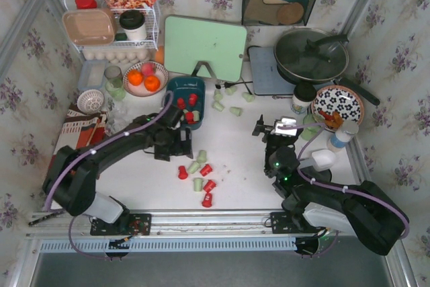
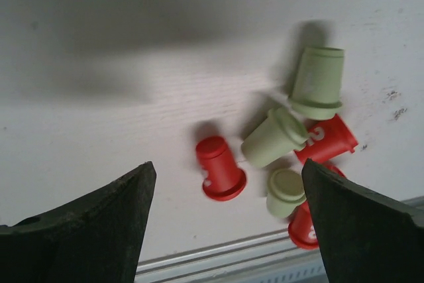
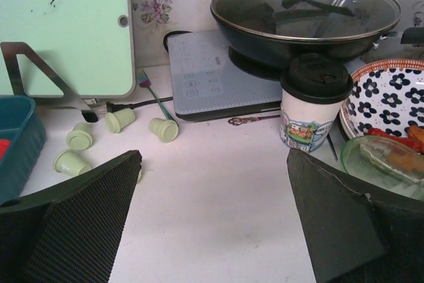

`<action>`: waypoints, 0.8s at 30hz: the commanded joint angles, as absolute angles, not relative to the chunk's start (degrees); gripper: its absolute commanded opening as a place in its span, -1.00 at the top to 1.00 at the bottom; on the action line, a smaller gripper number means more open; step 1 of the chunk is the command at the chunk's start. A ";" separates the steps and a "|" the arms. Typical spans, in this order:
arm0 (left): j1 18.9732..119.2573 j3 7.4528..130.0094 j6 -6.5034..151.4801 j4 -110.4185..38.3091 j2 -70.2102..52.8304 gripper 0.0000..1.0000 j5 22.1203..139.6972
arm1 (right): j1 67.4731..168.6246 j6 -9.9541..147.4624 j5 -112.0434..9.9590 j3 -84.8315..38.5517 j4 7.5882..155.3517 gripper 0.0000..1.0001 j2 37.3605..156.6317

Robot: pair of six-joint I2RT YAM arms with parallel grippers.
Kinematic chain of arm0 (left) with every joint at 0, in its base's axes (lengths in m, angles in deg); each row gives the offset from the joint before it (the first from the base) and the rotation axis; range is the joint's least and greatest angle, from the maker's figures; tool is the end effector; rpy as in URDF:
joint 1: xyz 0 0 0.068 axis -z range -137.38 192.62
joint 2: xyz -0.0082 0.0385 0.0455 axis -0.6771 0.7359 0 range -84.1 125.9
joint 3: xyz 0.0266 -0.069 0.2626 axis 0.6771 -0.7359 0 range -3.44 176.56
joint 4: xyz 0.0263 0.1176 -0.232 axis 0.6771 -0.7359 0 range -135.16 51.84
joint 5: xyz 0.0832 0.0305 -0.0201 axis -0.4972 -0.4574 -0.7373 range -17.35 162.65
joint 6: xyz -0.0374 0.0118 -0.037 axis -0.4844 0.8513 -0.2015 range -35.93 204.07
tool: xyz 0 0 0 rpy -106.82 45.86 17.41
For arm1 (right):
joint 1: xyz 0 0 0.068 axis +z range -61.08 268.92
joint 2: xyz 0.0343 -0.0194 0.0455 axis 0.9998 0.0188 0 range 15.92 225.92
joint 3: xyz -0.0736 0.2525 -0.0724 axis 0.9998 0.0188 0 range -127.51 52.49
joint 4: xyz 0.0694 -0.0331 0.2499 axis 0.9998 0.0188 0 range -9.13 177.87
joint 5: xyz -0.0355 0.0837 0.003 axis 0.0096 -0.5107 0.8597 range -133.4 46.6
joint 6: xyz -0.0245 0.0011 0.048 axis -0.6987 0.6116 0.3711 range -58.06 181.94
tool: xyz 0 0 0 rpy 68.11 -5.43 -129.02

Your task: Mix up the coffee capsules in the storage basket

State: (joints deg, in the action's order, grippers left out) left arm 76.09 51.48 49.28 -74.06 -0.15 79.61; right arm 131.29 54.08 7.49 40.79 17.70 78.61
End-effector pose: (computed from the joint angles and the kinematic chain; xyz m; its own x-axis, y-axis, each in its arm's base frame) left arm 0.2327 -0.1591 0.2106 -0.9573 -0.0459 -0.2854 0.0538 0.9418 -0.3318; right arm 0.1621 0.1103 0.2158 0.1360 0.0072 -0.9907 0.1553 0.9875 0.0285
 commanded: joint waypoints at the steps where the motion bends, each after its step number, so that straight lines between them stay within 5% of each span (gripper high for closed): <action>1: 82.10 56.00 46.25 -75.69 5.41 -0.85 67.99 | 131.29 53.06 8.98 40.70 15.35 -1.00 77.80; 14: 88.75 56.51 40.15 -79.78 12.35 -0.34 60.09 | 131.29 54.17 8.59 40.60 16.97 -1.00 76.60; 24: 89.37 54.92 38.85 -79.03 9.59 -0.31 58.49 | 131.24 54.38 8.19 40.56 17.33 -1.00 76.69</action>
